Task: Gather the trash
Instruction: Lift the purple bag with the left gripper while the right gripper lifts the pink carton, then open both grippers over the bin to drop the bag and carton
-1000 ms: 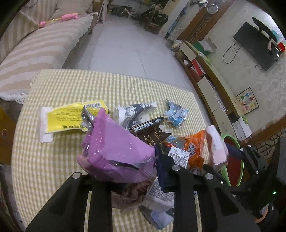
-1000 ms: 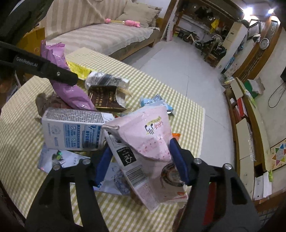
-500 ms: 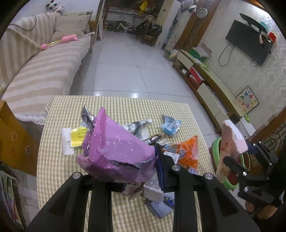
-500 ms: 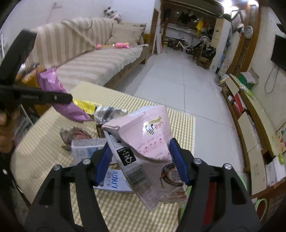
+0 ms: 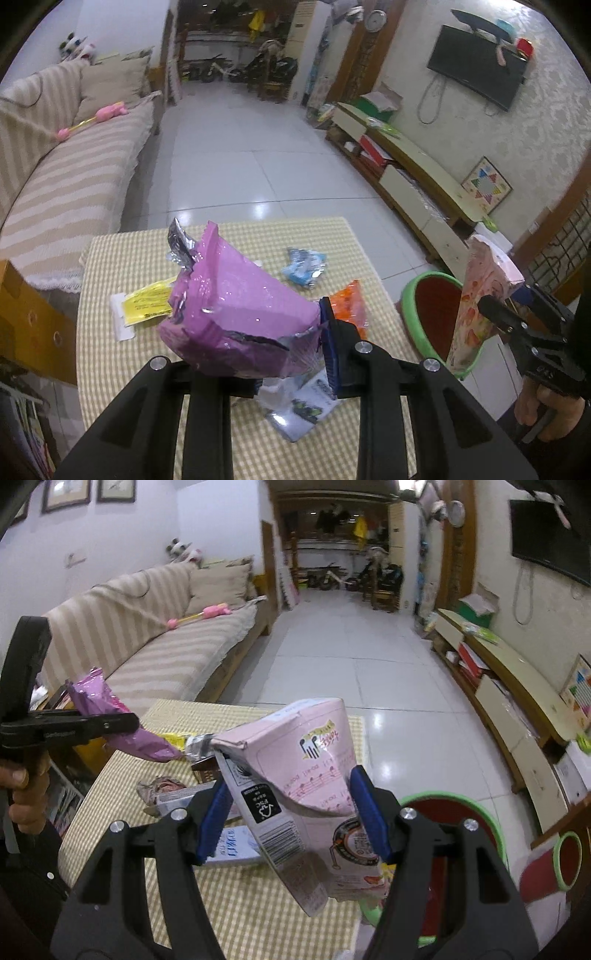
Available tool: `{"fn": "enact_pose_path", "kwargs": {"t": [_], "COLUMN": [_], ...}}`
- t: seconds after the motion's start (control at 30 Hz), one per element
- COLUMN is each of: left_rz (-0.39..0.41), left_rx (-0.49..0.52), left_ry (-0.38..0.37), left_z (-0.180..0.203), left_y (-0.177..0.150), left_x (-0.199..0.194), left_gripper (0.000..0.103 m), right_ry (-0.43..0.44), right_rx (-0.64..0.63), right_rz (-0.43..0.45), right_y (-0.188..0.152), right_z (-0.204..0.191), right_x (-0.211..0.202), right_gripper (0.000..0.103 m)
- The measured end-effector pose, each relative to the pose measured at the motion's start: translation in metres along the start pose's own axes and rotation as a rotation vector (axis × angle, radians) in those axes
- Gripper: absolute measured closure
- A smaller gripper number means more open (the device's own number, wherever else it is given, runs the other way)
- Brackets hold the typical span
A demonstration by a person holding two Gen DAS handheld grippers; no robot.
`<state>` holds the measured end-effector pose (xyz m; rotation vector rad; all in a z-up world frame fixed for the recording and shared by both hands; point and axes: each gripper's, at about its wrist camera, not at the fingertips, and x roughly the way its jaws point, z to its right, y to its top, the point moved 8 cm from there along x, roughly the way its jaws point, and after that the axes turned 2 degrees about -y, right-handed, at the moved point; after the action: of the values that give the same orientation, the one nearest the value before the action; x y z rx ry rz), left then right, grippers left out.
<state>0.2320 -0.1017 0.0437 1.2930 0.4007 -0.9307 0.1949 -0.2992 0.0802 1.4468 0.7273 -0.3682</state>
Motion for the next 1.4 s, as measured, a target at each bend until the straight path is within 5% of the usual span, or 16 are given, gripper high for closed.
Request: {"fn": "enact_pose_path", "kwargs": {"t": [0.7,1.4], "left_rz": [-0.09,-0.231], "left_rx": [0.181,0.363], "left_ry": [-0.256,-0.314], "left_z": [0.165,0.279], "left_y": [0.004,-0.03], "left_x": [0.046,0.116], "left_gripper": [0.08,0.079], "right_ry": [-0.2,-0.279], "right_rx": [0.281,0.424], "right_rz": [0.024,-0.016], "right_y": [-0.021,-0.044], "right_z": [0.149,0.209], "right_x": [-0.032,-0.015], "right_gripper": [0.042,0.042]}}
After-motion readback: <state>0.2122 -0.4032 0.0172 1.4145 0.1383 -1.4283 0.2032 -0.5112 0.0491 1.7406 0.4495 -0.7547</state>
